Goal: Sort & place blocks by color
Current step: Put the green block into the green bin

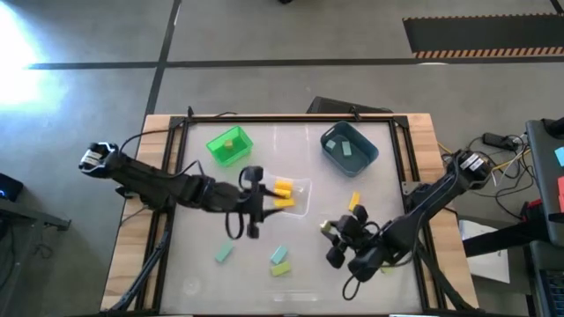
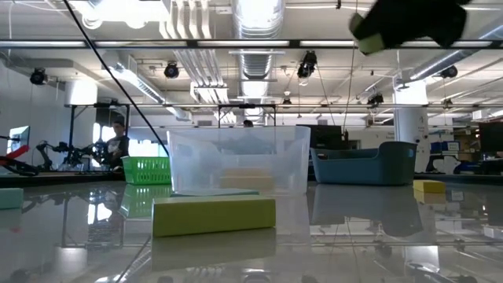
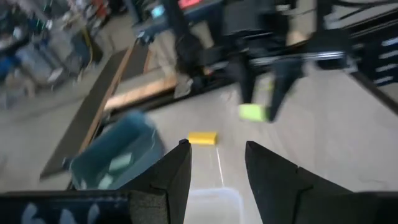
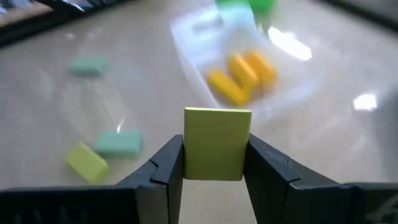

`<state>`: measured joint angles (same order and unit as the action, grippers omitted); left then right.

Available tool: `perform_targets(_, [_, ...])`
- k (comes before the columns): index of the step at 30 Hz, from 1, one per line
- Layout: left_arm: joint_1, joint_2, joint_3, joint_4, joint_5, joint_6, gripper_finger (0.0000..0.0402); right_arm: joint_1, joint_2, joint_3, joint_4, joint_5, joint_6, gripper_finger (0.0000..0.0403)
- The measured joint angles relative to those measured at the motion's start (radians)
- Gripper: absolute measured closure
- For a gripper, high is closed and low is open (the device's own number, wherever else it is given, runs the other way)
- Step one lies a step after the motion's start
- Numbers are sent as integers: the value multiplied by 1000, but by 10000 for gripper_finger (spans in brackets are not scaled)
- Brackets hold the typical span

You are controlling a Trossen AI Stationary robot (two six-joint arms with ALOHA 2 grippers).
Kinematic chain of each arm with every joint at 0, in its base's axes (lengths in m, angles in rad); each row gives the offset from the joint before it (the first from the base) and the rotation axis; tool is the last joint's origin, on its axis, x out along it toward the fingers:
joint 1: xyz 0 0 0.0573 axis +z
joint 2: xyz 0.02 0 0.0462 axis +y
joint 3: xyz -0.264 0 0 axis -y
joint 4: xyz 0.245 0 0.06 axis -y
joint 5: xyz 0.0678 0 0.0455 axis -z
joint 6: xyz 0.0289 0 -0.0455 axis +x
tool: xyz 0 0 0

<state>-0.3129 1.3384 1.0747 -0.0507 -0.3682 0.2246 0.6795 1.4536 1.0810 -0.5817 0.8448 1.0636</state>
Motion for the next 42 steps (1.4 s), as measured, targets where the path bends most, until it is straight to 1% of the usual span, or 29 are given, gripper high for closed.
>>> perform_targets(4, [-54, 0, -4, 39, -15, 74, 267, -52, -52, -44, 230, 4, -301, 284])
perform_targets(5, [-61, 0, -4, 51, -25, 85, 267, -68, -65, -58, 302, -28, -380, 284])
perform_targets(8, [-86, 0, -4, 70, -64, 136, 267, -117, -110, -115, 510, -176, -577, 284])
perform_targets(11, [-119, 0, -4, 71, -110, 182, 267, -174, -150, -203, 756, -346, -712, 284])
perform_targets(14, [-148, 1, -4, 73, -161, 202, 267, -250, -172, -309, 1025, -544, -747, 284])
perform_targets(17, [-153, 12, -6, 114, -176, 202, 267, -325, -163, -392, 1254, -698, -748, 284])
perform_targets(19, [-153, 24, -10, 150, -180, 210, 267, -368, -139, -432, 1387, -751, -736, 284])
perform_targets(22, [-153, 48, -17, 187, -191, 265, 262, -410, -102, -463, 1526, -801, -709, 284])
perform_targets(25, [-153, 67, -19, 213, -192, 285, 233, -428, -82, -464, 1572, -820, -689, 284])
perform_targets(28, [-152, 90, -19, 266, -225, 301, 181, -437, -77, -465, 1579, -820, -665, 284])
perform_targets(31, [-146, 130, -21, 320, -243, 374, 122, -438, -82, -465, 1595, -819, -631, 284])
perform_targets(33, [-141, 169, -22, 374, -244, 437, 94, -438, -82, -464, 1615, -819, -611, 284])
perform_targets(35, [-133, 210, -22, 451, -243, 491, 79, -438, -82, -464, 1616, -819, -602, 284])
perform_targets(37, [-122, 242, -22, 523, -244, 539, 76, -438, -82, -464, 1613, -819, -602, 284])
perform_targets(42, [-91, 278, -21, 620, -270, 572, 75, -438, -82, -464, 1612, -819, -600, 284])
